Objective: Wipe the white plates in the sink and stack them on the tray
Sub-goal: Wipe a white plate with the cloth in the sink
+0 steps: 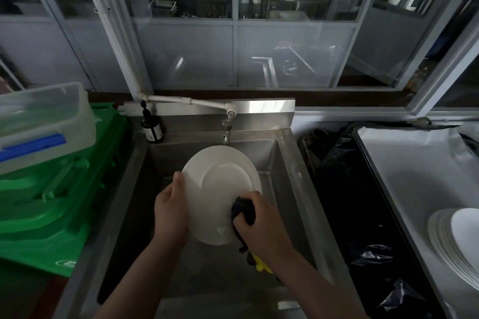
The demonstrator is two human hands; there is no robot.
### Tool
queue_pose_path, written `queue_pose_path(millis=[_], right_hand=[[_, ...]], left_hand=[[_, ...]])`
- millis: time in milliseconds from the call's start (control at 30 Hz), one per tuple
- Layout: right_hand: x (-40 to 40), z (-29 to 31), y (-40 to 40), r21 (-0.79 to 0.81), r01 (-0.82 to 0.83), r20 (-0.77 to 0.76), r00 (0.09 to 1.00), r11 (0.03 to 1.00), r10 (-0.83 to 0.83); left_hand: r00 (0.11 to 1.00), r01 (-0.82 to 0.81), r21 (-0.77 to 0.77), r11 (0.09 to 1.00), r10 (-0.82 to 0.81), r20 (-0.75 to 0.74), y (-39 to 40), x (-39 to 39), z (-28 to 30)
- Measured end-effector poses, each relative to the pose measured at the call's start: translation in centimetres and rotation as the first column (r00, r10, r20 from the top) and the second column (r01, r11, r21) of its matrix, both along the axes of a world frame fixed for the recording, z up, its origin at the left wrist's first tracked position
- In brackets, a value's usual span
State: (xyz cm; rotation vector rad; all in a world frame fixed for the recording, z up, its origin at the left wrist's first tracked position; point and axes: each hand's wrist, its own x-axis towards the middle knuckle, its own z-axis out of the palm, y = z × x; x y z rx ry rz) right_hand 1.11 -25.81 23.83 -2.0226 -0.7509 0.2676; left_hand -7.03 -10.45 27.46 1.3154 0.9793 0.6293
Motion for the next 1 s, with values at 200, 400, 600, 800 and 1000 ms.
queue_pose_path(millis=[200,400,600,800,1000], right_hand=[[0.3,0.3,0.8,0.041,0.061,-0.014,0.998,0.997,-0.061],[1.1,1.1,0.8,0.103,0.113,-0.064,0.992,0.988,-0.107],[2.0,2.1,1.5,0.125,0.149,-0.030,0.989,0.981,-0.147],[2.2,2.4,2.0,0.121,0.164,0.003,0.986,0.979,-0.165],[3.0,2.9,2.2,0.096,0.149,-0.033,0.989,0.984,-0.147]], left_hand=[[0.997,0.076,0.010,0.997,-0.076,-0.030,-0.7,0.6,-1.3],[0.990,0.139,0.062,0.988,-0.138,-0.017,-0.6,1.0,-2.0],[0.982,0.191,0.133,0.973,-0.188,-0.035,-1.0,0.9,-2.5],[0.969,0.243,0.190,0.951,-0.228,-0.100,-1.5,0.6,-3.4],[0.953,0.297,0.362,0.884,-0.251,-0.168,-1.5,0.6,-3.3]])
